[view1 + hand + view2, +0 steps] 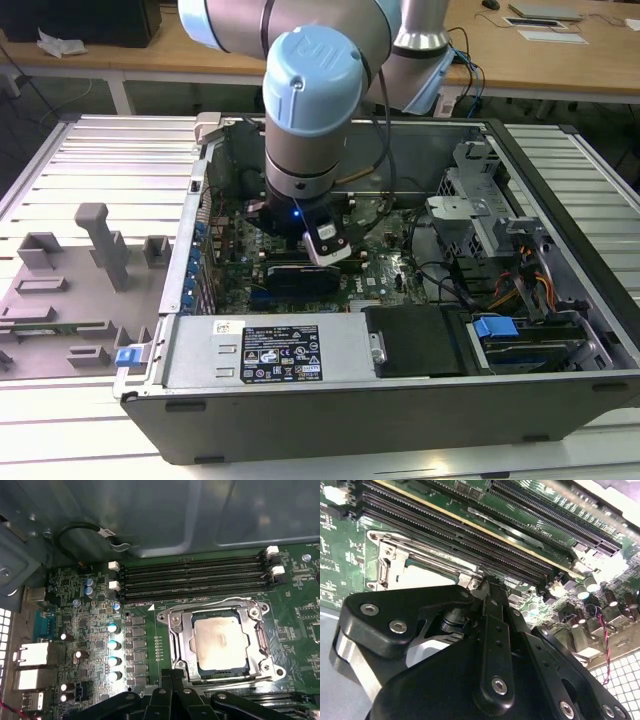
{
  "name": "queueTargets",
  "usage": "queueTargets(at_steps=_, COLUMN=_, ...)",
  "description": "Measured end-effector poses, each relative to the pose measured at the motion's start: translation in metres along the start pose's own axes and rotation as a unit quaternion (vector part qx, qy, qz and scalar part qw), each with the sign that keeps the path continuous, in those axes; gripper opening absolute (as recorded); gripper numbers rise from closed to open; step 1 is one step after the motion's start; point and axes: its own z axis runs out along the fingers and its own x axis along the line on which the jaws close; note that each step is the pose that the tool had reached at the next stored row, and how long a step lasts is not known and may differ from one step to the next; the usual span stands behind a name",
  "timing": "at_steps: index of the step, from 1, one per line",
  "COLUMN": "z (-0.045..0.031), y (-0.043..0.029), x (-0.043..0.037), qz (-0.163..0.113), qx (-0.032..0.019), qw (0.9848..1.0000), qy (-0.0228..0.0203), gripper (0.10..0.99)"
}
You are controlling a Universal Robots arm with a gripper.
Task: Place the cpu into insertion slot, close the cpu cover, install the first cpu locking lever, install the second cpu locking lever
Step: 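Install the second cpu locking lever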
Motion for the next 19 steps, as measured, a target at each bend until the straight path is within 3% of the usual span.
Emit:
queueTargets(at_steps=8, z=0.0019, y=-0.0005, x=0.0026, qz=0.000, qx=0.0024, qw=1.0000, qy=-0.0002, gripper=0.106)
queueTargets(at_steps=17, z=-0.0289, y=0.0091, x=0.0046, qz=0.000, qx=0.0024, qw=1.0000, qy=-0.0002, gripper=0.106)
queueTargets(at_steps=19, z=-0.0308, y=0.0098, x=0.0047, qz=0.000, qx=0.0024, qw=1.0000, qy=-0.0002, gripper=0.106)
